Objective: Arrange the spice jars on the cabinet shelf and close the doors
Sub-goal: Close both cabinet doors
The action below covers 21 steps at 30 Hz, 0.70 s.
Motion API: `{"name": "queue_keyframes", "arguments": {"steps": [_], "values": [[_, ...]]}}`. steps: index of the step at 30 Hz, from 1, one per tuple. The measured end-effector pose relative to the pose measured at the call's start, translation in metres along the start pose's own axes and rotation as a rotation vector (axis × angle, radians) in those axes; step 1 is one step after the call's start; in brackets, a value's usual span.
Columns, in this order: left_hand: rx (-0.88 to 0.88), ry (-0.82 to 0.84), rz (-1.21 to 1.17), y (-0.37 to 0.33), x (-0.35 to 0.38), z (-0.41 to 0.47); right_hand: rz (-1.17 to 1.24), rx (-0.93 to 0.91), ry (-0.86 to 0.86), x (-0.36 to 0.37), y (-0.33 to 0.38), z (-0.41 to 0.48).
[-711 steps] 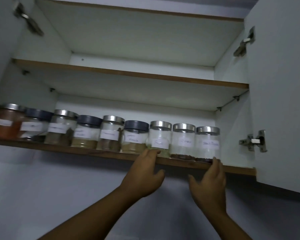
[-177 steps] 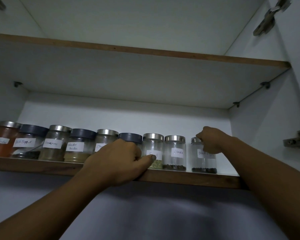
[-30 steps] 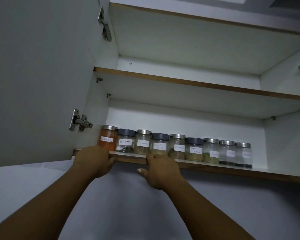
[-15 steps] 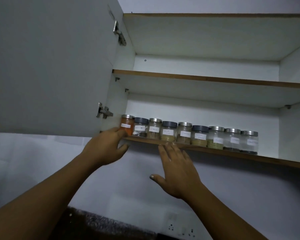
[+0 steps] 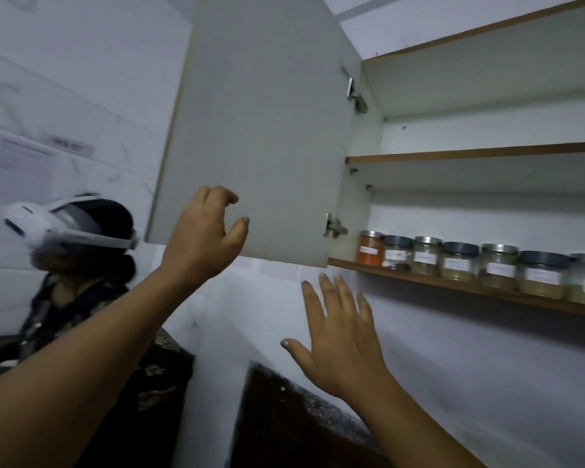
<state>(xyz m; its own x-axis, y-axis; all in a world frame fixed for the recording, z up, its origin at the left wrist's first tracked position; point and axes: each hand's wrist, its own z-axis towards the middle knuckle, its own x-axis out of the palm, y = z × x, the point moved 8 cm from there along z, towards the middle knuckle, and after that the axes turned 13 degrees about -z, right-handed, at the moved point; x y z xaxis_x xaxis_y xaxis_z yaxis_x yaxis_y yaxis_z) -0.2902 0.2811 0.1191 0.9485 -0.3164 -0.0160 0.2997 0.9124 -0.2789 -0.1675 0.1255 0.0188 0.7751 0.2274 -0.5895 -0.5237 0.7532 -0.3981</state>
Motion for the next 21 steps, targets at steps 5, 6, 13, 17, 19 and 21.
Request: {"name": "queue_keyframes", "arguments": {"steps": [5, 6, 13, 17, 19, 21], "values": [[0.018, -0.08, 0.186, 0.026, -0.052, 0.009, 0.082, -0.049, -0.11, -0.015, 0.065, 0.041], [0.02, -0.069, 0.207, 0.033, -0.055, 0.01, 0.103, -0.041, -0.116, -0.015, 0.074, 0.049], [-0.21, 0.038, -0.086, 0.097, -0.051, 0.027, 0.272, -0.003, -0.147, -0.012, 0.128, 0.109], [-0.333, 0.109, -0.322, 0.112, -0.032, 0.03, 0.328, 0.066, -0.101, -0.001, 0.138, 0.137], [-0.337, 0.105, -0.358, 0.117, -0.029, 0.032, 0.367, 0.115, -0.083, 0.004, 0.139, 0.147], [-0.329, 0.108, -0.393, 0.119, -0.028, 0.033, 0.398, 0.159, -0.095, 0.005, 0.139, 0.153]]}}
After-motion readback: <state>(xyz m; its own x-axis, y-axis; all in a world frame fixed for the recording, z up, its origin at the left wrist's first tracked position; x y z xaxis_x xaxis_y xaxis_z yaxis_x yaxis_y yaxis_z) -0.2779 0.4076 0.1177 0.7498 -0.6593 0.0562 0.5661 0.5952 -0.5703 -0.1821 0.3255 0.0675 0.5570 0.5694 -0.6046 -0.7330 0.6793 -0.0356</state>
